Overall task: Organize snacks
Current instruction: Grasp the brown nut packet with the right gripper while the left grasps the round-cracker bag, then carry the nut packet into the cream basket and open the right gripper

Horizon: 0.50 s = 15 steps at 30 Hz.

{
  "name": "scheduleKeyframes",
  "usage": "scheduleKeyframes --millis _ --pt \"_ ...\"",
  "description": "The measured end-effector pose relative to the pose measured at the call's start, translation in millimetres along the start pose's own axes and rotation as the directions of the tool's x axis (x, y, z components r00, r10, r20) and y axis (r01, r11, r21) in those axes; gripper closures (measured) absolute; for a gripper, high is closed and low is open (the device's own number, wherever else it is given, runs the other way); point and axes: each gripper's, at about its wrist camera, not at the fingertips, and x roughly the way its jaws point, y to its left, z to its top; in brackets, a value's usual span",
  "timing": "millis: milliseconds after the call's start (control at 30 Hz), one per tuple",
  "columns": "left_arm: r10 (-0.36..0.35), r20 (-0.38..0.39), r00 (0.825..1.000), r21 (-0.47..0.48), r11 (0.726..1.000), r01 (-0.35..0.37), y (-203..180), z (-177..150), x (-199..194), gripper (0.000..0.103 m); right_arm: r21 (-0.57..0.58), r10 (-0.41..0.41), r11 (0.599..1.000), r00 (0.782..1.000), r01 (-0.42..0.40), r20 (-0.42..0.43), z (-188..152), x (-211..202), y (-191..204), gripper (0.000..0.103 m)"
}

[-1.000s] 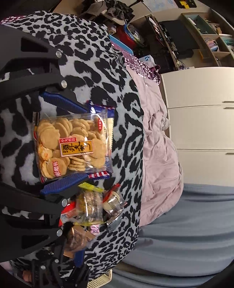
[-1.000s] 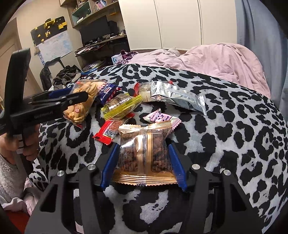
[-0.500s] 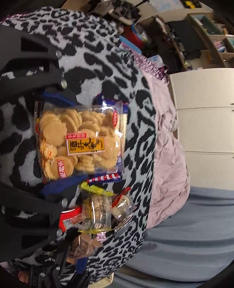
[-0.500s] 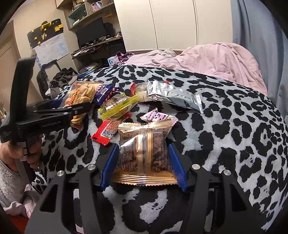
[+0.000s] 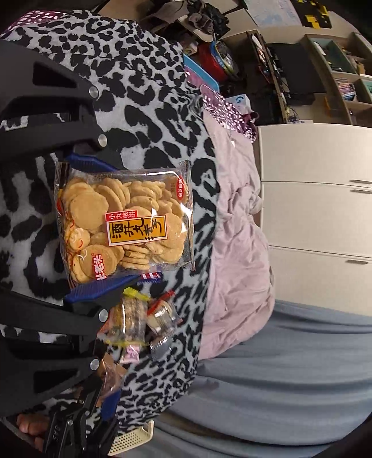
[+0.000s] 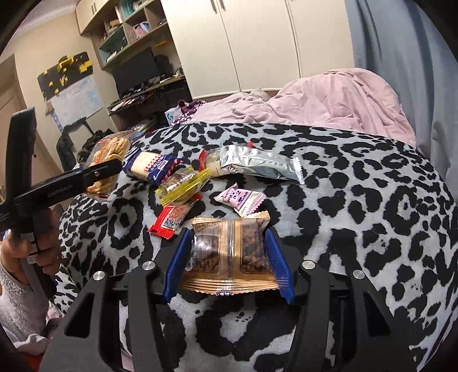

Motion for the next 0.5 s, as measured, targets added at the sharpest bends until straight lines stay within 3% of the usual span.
scheduleKeyframes --millis 500 --pt "-0.066 0.056 0.996 0.062 0.996 0.063 -38 8 -29 0.041 0.099 -0.045 0.995 0.993 0.035 0.109 -9 -51 -30 0.048"
